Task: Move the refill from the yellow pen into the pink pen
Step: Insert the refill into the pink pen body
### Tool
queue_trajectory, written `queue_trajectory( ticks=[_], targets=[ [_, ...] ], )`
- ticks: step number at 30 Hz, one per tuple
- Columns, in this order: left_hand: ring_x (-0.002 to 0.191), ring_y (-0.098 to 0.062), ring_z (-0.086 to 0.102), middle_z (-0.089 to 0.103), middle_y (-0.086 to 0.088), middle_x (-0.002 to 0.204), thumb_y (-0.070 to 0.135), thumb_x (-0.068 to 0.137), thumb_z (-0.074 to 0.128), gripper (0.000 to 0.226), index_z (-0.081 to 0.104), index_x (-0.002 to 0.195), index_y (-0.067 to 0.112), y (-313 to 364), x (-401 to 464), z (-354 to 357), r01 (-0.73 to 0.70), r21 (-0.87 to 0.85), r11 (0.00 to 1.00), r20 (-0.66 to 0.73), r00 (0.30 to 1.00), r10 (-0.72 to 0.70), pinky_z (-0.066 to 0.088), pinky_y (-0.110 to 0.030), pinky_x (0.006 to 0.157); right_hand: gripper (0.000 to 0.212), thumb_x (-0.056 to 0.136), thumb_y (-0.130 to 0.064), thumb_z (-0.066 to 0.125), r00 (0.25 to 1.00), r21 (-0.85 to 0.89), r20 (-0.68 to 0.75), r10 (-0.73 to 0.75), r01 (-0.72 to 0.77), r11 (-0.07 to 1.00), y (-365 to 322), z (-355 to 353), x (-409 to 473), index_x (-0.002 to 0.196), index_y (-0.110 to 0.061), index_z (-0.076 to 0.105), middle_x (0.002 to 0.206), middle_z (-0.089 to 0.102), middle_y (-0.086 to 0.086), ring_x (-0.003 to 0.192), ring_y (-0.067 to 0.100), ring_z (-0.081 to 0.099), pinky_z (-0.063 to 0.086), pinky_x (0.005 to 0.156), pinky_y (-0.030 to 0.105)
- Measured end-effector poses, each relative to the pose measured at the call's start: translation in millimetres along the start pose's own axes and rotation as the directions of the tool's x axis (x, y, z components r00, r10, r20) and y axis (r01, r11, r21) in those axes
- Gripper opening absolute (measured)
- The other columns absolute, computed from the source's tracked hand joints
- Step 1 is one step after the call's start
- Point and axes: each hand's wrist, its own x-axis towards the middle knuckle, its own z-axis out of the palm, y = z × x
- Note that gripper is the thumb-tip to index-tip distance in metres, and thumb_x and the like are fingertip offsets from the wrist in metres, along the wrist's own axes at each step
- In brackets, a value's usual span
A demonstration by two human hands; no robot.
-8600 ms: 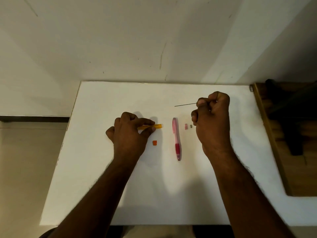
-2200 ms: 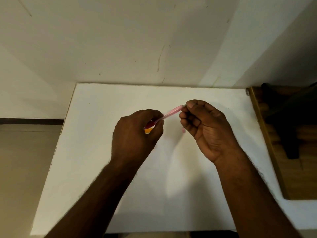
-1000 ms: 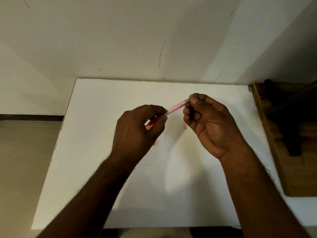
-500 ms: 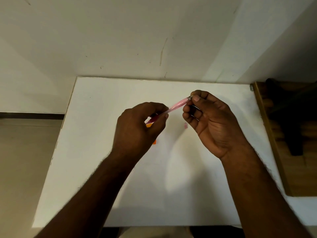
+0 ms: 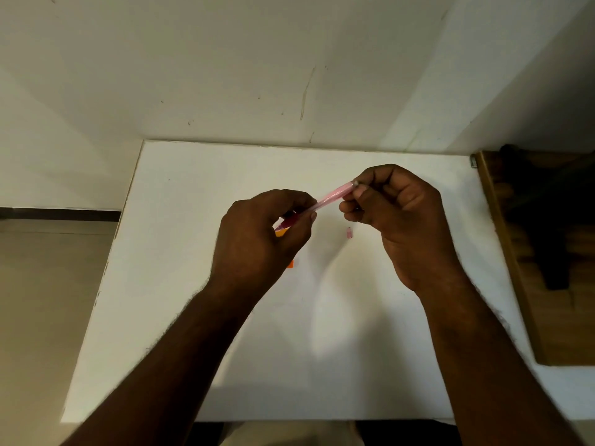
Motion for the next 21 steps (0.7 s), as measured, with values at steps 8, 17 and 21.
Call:
queue_trajectory(
  ticks=[8,17,21],
  targets=[
    [0.081,-0.007,0.071,0.076,0.015,0.086,0.029,0.088,0.071,0.012,0.076,0.099,0.029,-1.1,0.3,-0.1,-0.014,0.036,0.999,0.007,1.000,0.014,0.054,-0.029,0.070,0.022,0.090,-0.007,0.062,0.999,-0.055,-0.010,-0.045,0.044,0.997,-1.3,1.8,-1.0,0.086,-0.025,0.073,0.082,0.079,0.003,0.077,0.026,0.077,0.061,0.071,0.032],
    [0.078,-0.007,0.072,0.074,0.017,0.083,0.029,0.089,0.072,0.009,0.074,0.097,0.032,-1.0,0.2,0.6,-0.006,0.007,1.000,0.024,1.000,0.006,0.053,-0.022,0.065,0.015,0.087,-0.007,0.067,0.997,-0.048,-0.023,-0.076,0.075,0.996,0.5,-0.3,-1.1,0.087,-0.021,0.073,0.086,0.079,0.001,0.079,0.024,0.077,0.062,0.073,0.040],
    [0.077,-0.009,0.072,0.074,0.017,0.084,0.029,0.089,0.072,0.010,0.074,0.097,0.033,-0.5,0.1,0.8,-0.003,-0.006,1.000,0.033,0.999,0.003,0.050,-0.014,0.065,0.015,0.082,-0.011,0.068,0.990,-0.063,-0.056,-0.129,0.125,0.990,1.3,2.9,-1.6,0.082,-0.026,0.074,0.083,0.078,0.001,0.075,0.025,0.075,0.060,0.066,0.050]
  ],
)
